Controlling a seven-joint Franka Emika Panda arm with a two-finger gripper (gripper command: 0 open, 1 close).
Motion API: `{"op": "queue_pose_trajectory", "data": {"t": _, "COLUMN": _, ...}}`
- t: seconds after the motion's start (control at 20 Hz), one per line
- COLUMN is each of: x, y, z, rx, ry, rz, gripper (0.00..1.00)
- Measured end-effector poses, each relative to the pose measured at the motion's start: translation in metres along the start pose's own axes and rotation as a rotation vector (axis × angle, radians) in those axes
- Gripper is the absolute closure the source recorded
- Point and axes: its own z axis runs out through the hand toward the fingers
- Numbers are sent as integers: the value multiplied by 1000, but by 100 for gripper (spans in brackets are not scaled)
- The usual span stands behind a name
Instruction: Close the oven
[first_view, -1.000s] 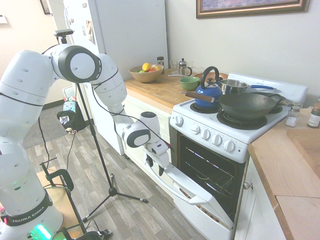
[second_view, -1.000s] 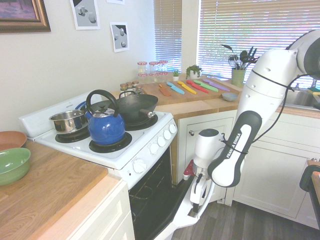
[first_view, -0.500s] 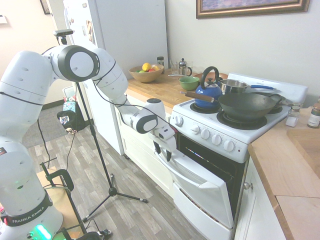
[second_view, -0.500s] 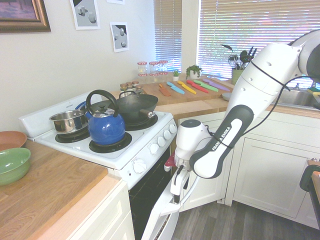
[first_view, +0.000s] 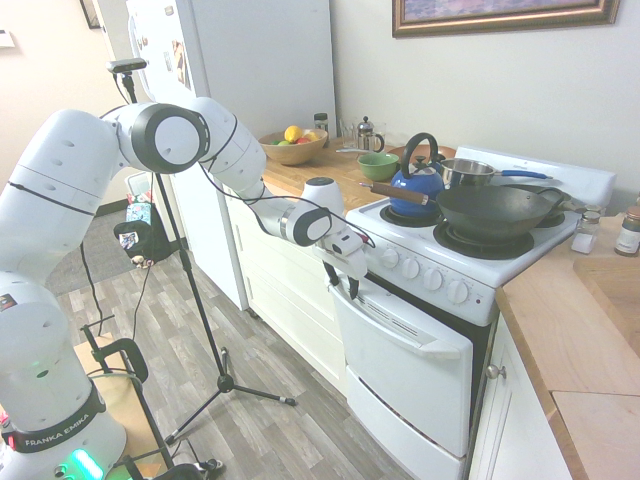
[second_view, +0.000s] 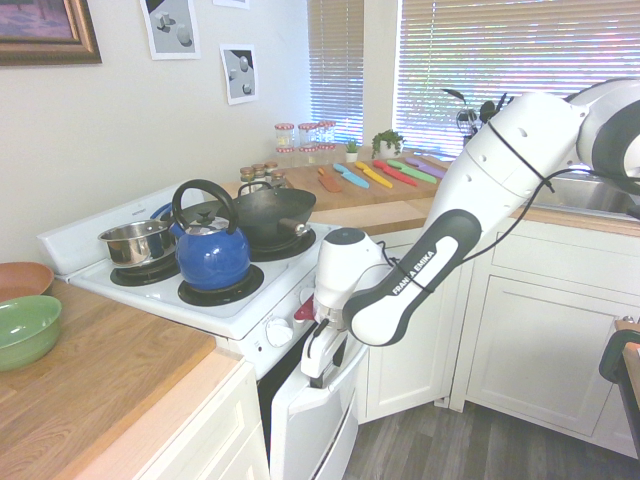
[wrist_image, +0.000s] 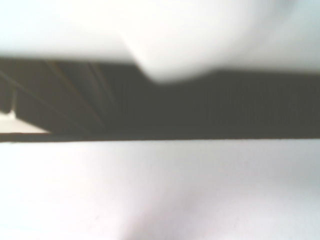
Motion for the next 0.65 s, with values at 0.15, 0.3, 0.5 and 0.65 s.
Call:
{"op": "queue_pose_trajectory", "data": {"t": 0.15, "x": -6, "y": -3, "z": -33, "rx": 38, "ry": 21, "rz": -20, "gripper": 0}}
{"op": "queue_pose_trajectory", "data": {"t": 0.3, "x": -25, "y": 12, "z": -75, "rx": 37, "ry": -2, "rz": -25, "gripper": 0}}
{"op": "queue_pose_trajectory", "data": {"t": 0.5, "x": -45, "y": 64, "z": -116, "rx": -58, "ry": -79, "rz": -46, "gripper": 0}}
{"op": "queue_pose_trajectory", "data": {"t": 0.65, "x": -63, "y": 111, "z": -140, "rx": -121, "ry": -120, "rz": -50, "gripper": 0}}
